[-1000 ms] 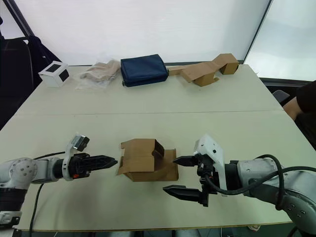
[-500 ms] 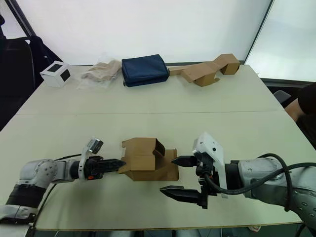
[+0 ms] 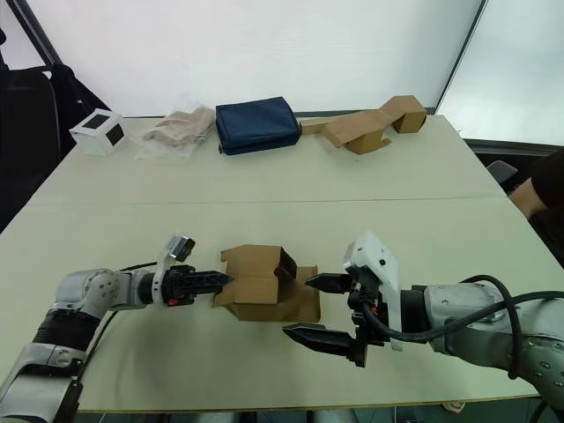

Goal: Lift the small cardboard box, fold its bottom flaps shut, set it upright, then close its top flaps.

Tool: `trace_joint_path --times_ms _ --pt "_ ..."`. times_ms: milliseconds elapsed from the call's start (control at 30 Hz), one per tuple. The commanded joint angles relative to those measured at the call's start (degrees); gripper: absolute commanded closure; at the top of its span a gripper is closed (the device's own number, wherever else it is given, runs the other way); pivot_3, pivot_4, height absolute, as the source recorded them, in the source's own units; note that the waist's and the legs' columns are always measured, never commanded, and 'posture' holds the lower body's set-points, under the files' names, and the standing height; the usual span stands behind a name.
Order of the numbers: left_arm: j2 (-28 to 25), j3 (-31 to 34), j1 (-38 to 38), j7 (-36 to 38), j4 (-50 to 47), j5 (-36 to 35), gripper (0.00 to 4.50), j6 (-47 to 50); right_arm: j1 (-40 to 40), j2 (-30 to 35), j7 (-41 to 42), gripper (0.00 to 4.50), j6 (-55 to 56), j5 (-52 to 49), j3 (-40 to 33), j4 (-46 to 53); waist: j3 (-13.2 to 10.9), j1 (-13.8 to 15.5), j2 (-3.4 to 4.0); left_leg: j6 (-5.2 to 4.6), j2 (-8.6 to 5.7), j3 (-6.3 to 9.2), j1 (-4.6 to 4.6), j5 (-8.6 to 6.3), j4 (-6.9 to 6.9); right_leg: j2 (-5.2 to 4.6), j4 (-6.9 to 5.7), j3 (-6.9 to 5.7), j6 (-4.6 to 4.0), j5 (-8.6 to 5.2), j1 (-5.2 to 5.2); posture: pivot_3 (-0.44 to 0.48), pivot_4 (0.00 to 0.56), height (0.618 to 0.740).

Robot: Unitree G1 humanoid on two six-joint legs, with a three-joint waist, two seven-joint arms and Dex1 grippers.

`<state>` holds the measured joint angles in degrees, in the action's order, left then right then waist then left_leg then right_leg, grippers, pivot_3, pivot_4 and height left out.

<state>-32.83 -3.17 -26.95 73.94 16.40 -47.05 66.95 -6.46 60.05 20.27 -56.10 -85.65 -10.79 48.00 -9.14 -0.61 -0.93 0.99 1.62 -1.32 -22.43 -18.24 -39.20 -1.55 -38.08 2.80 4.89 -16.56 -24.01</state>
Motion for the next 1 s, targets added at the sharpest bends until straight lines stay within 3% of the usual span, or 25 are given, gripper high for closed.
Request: trace_joint_path --times_ms 33,467,800,833,1000 --pt "0.94 0.09 -1.51 0.50 -2.08 -0.80 0.01 0.64 0.43 0.60 -0.22 0.02 1.42 -0.16 -0.22 1.01 0.00 -0.04 0.00 0.00 0.00 0.00 0.00 0.00 0.00 0.00 0.00 0.00 0.00 0.00 0.00 0.000 0.150 0.740" --pt "4.49 0.63 -3.37 -2.36 -5.33 -1.54 0.01 3.32 1.35 0.51 -1.56 0.02 2.64 0.67 0.91 1.62 0.00 -0.10 0.00 0.00 0.01 0.01 0.00 0.00 0.00 0.04 -0.01 0.00 0.00 0.00 0.00 0.000 0.150 0.740" --pt "5.37 1.69 -3.07 -5.03 -7.26 -2.48 3.92 4.21 -0.11 0.54 -2.88 0.00 3.08 -0.49 1.56 1.28 0.00 -0.09 0.00 0.00 0.01 0.01 0.00 0.00 0.00 0.04 -0.01 0.00 0.00 0.00 0.00 0.000 0.150 0.740" --pt "5.43 1.86 -3.02 -5.24 -7.51 -2.63 4.47 4.26 -0.24 0.51 -2.93 0.00 3.10 -0.58 1.60 1.22 0.00 -0.09 0.00 0.00 0.01 0.01 0.00 0.00 0.00 0.04 -0.01 0.01 0.00 0.00 0.00 0.000 0.150 0.740" --pt "5.49 2.82 -3.73 -6.24 -8.80 -2.63 4.47 2.85 -1.00 -0.22 -3.68 0.00 3.88 -1.58 1.40 0.50 0.00 -0.11 0.00 0.00 0.01 0.01 0.00 0.00 0.00 0.03 -0.01 0.01 0.00 0.00 0.00 0.000 0.150 0.740"
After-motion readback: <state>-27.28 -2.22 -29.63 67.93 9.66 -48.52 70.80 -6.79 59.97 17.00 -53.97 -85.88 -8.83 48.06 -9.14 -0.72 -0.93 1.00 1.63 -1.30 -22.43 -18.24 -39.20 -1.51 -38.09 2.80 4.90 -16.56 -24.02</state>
